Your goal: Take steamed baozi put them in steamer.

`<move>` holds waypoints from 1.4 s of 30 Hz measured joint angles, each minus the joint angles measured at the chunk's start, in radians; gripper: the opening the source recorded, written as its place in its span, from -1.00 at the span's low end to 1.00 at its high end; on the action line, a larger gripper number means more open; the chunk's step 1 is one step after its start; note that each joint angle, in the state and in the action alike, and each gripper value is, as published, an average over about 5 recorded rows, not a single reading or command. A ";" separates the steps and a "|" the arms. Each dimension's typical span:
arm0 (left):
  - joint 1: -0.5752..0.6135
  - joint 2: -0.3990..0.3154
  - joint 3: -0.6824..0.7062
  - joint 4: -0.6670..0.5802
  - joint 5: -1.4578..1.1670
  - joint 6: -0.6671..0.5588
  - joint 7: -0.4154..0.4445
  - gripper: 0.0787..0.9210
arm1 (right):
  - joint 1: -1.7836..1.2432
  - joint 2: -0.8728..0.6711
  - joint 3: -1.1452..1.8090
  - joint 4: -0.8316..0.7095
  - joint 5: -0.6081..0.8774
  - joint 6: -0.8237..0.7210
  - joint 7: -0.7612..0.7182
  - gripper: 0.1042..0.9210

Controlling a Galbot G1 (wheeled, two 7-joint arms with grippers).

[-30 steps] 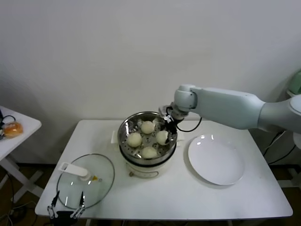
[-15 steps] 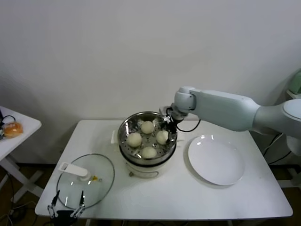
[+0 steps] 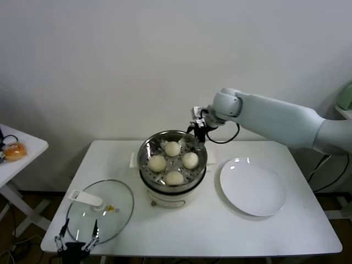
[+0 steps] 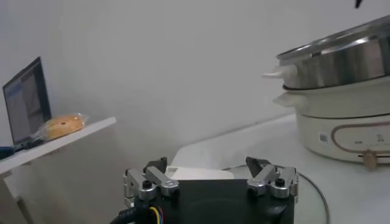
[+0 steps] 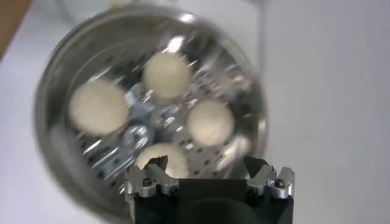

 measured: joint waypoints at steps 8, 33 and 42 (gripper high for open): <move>0.004 0.010 0.001 -0.009 -0.003 0.004 0.002 0.77 | -0.170 -0.086 0.283 0.102 0.058 -0.021 0.281 0.76; -0.013 0.000 0.023 0.005 -0.007 -0.004 -0.009 0.77 | -1.414 -0.217 1.366 0.616 -0.045 0.335 0.696 0.76; -0.015 -0.005 0.028 0.000 -0.014 -0.002 -0.011 0.77 | -1.865 -0.048 1.604 0.634 -0.088 0.666 0.640 0.76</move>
